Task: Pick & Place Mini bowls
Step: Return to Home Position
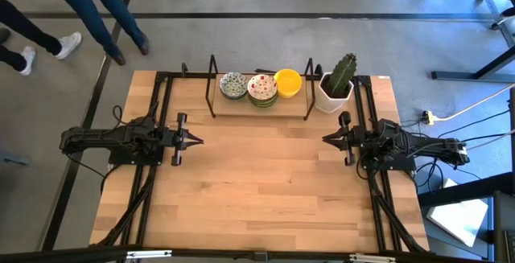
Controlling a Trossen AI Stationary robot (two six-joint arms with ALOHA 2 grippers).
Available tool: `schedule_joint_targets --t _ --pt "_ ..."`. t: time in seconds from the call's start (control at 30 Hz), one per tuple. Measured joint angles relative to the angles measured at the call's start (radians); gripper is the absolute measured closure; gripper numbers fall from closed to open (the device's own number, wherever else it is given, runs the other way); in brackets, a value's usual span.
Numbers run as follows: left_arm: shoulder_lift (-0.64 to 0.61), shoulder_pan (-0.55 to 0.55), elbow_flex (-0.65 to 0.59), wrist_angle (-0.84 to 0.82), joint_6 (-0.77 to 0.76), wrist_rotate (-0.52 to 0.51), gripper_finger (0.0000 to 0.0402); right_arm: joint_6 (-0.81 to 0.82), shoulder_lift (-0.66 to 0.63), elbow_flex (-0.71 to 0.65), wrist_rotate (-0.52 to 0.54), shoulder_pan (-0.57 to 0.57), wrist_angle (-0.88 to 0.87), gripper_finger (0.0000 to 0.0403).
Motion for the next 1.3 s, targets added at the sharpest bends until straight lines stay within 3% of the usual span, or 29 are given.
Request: schedule_joint_targets --t 1.3 --pt "0.0 0.0 0.0 0.0 0.0 0.0 0.0389 0.0 0.0 0.0 0.0 0.0 0.0 0.0368"
